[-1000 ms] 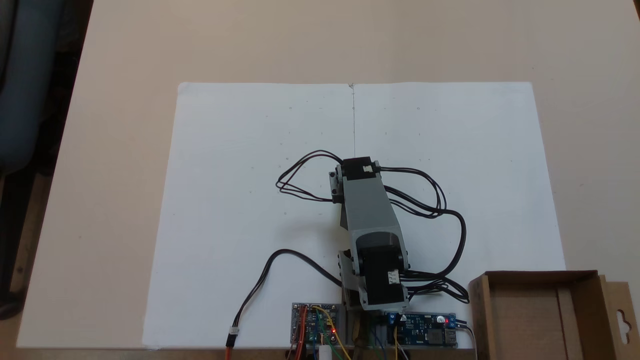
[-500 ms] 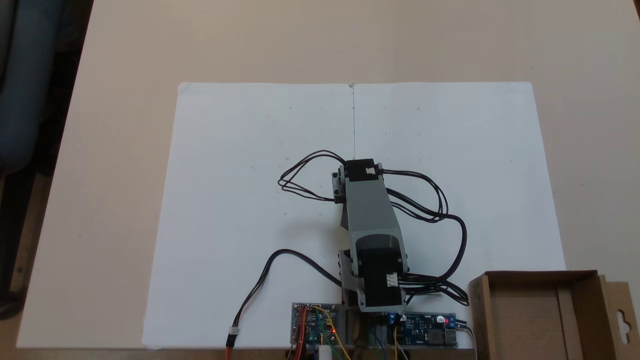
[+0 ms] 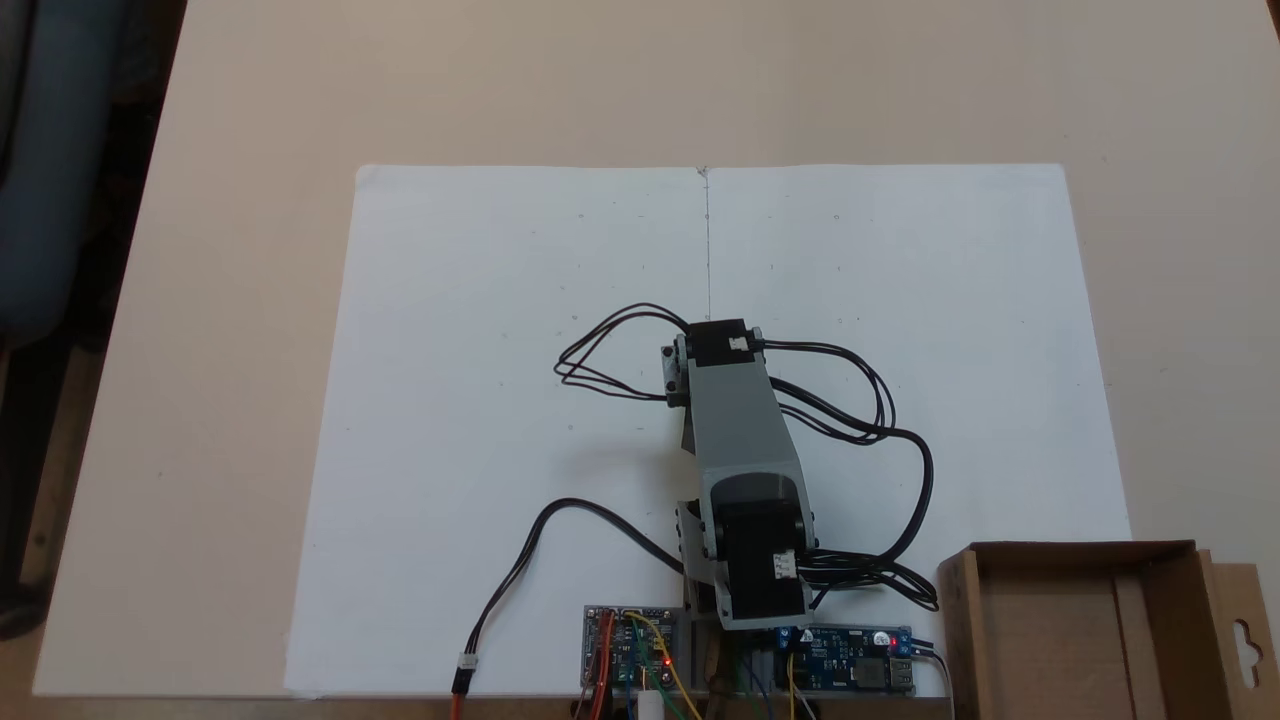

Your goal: Grasp a green dice and put it in the bin.

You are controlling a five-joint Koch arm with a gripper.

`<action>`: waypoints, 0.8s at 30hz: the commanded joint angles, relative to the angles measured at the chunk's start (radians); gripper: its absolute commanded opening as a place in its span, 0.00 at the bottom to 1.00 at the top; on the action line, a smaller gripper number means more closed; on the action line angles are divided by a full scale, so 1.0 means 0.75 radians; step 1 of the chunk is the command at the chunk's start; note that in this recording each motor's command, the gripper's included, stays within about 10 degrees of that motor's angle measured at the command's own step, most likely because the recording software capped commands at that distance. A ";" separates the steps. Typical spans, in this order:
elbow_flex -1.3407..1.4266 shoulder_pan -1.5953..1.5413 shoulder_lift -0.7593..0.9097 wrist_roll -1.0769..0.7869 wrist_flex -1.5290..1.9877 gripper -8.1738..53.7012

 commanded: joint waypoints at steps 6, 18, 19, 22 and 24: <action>-0.286 0.063 0.000 0.014 0.061 0.33; -1.139 0.710 -0.008 -0.337 0.389 0.33; -1.194 0.863 -0.012 -0.374 0.417 0.33; -1.237 1.106 -0.031 -0.444 0.425 0.33; -1.246 1.331 -0.035 -0.509 0.423 0.33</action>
